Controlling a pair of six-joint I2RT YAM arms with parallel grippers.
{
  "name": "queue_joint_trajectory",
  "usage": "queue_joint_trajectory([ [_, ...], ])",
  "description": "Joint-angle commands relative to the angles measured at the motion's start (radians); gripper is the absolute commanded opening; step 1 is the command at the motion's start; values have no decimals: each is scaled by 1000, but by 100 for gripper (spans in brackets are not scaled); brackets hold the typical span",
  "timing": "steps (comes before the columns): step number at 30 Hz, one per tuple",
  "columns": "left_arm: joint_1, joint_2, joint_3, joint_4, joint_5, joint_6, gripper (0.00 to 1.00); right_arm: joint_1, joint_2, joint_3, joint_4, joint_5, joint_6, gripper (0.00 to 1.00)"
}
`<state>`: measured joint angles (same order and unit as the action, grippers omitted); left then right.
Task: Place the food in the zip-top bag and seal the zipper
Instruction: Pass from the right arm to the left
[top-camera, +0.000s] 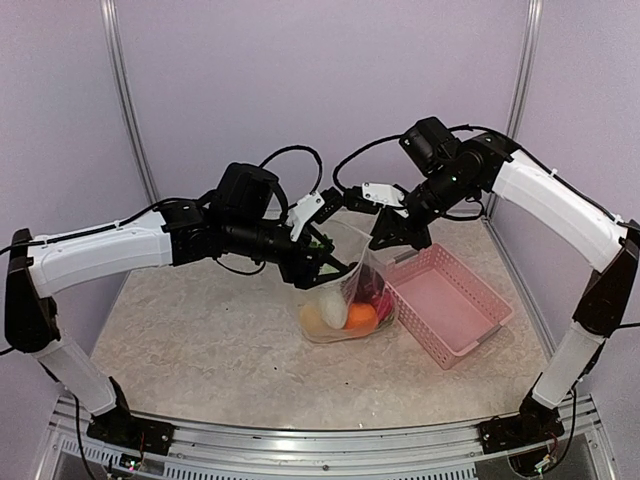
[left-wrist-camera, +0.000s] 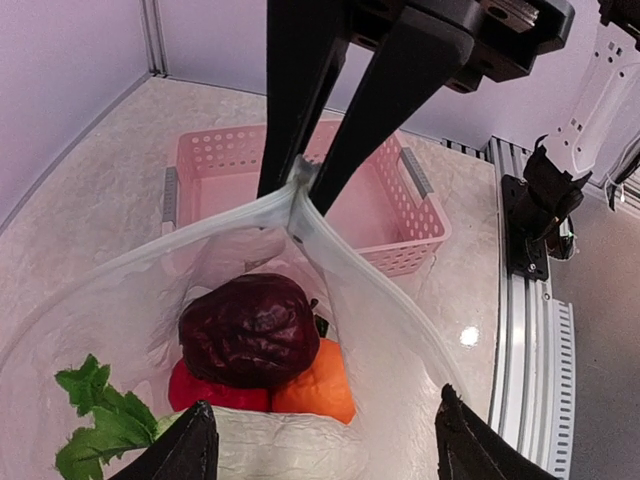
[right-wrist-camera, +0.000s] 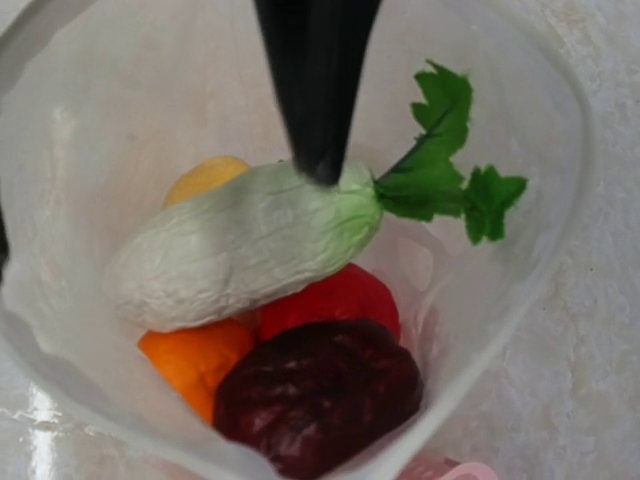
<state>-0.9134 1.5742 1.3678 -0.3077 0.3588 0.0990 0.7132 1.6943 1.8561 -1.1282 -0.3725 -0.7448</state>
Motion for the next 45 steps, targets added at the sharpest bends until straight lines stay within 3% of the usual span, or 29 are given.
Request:
queue_joint_trajectory([
  [1,-19,42,56,-32,78,13,70,1,-38,-33,20,6,15,0],
  [6,-37,54,36,38,105,-17,74,-14,-34,-43,18,-5,22,0],
  [12,-112,-68,-77,212,-85,3,76,-30,-47,-49,25,-26,28,0],
  [20,-186,-5,15,42,-209,117,68,-35,-44,-44,30,-41,34,0],
  [27,-202,122,126,-38,-474,161,61,-36,-53,-38,24,-53,30,0],
  [32,-204,163,141,-46,-522,178,45,-37,-69,-63,30,-76,26,0],
  [35,-207,153,122,-7,-521,178,24,-42,-79,-94,48,-89,28,1],
  [38,-207,120,87,59,-529,174,0,-61,-92,-138,76,-128,27,8],
  [43,-185,63,34,142,-497,82,0,-143,-167,-319,247,-272,64,44],
  [45,-175,57,29,153,-496,38,0,-161,-210,-412,347,-303,98,49],
])
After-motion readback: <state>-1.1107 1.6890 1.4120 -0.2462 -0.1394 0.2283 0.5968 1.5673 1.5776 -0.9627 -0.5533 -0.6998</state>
